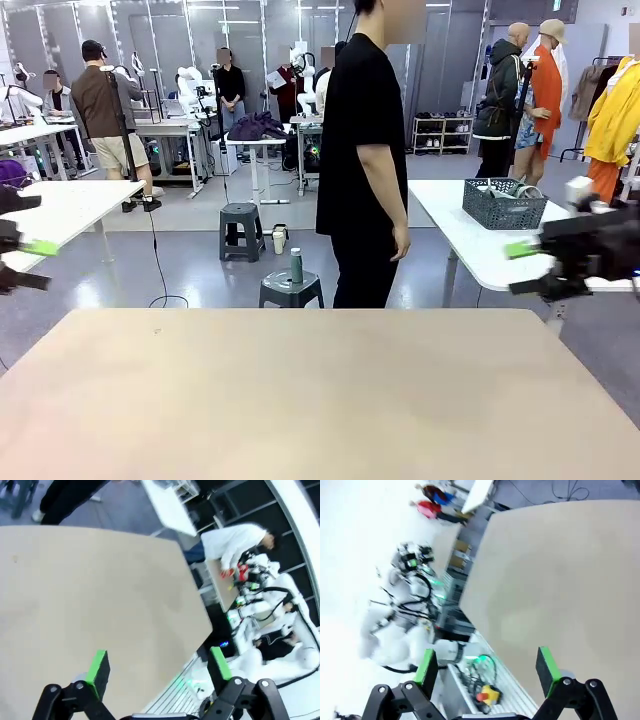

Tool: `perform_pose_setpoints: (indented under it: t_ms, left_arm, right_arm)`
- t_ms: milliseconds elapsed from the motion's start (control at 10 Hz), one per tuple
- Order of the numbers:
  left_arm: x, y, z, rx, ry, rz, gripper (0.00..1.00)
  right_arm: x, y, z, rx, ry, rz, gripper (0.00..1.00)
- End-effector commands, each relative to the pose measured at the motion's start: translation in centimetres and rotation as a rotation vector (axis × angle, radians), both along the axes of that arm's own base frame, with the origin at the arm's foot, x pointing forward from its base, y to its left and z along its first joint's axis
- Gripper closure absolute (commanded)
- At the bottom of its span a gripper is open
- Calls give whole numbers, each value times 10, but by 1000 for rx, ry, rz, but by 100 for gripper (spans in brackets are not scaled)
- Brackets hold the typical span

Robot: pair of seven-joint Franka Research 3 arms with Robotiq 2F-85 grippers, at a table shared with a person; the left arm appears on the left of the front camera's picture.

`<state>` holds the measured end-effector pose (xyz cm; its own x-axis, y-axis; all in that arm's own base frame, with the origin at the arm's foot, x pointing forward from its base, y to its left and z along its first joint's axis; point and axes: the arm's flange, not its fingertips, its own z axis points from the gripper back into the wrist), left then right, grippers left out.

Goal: Fold the towels and place them in the basket.
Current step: When a person lays out a Towel with hook on the table, fold it in half twice.

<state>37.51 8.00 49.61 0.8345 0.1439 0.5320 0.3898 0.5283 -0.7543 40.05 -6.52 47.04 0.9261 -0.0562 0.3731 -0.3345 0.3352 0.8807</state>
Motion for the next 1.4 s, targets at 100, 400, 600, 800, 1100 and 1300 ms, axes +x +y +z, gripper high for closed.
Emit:
perform_pose_setpoints:
  t_ms: [100,400,600,800,1100,1300]
  left_arm:
    - [-53,69,10,-47,-74,58,0]
    - [-91,131,23,-18,-79,171,0]
    - [-94,129,21,-51,-98,178,0]
    - [-94,129,21,-51,-98,178,0]
    - [-94,129,21,-51,-98,178,0]
    - [-94,129,21,-51,-98,178,0]
  right_arm:
    - [-17,-90,-13,88,31,-148,0]
    - [-57,-149,-11,59,43,-303,0]
    - [-58,-157,-13,41,38,-357,0]
    - [-64,-168,-12,82,45,-329,0]
    - [-64,-168,-12,82,45,-329,0]
    - [-64,-168,-12,82,45,-329,0]
